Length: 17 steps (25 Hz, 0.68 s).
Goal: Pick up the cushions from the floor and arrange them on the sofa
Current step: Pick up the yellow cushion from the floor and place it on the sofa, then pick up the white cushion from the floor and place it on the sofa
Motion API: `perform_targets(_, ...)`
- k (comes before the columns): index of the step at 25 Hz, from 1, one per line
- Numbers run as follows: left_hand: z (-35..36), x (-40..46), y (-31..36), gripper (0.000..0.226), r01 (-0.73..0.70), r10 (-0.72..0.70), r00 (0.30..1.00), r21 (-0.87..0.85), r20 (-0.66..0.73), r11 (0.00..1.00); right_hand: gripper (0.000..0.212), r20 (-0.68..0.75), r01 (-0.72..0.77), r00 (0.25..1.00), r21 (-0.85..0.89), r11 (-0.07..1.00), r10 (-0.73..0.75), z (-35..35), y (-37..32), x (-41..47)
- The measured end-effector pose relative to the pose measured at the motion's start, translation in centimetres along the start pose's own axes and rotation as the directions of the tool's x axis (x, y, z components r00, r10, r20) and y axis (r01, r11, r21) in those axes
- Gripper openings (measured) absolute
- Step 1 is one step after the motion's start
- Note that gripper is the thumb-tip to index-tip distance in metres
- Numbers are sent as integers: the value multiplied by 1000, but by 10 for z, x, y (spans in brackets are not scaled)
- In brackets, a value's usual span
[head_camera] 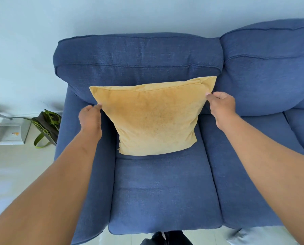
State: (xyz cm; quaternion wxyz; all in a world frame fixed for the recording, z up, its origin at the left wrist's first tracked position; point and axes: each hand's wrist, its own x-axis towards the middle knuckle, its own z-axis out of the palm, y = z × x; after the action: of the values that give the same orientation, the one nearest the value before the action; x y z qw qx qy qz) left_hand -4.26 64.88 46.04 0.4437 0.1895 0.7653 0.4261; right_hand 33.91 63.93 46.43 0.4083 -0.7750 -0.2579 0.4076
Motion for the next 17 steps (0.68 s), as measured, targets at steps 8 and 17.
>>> perform_targets(8,33,-140,-59,55,-222,18,883,384,470,896,60,104,91,993,-395,914,-54,-61,40,-112)
perform_targets(17,93,-282,-76,60,-761,111,484,355,868,543,71,-66,20,994,-683,730,-88,-177,127,-216)
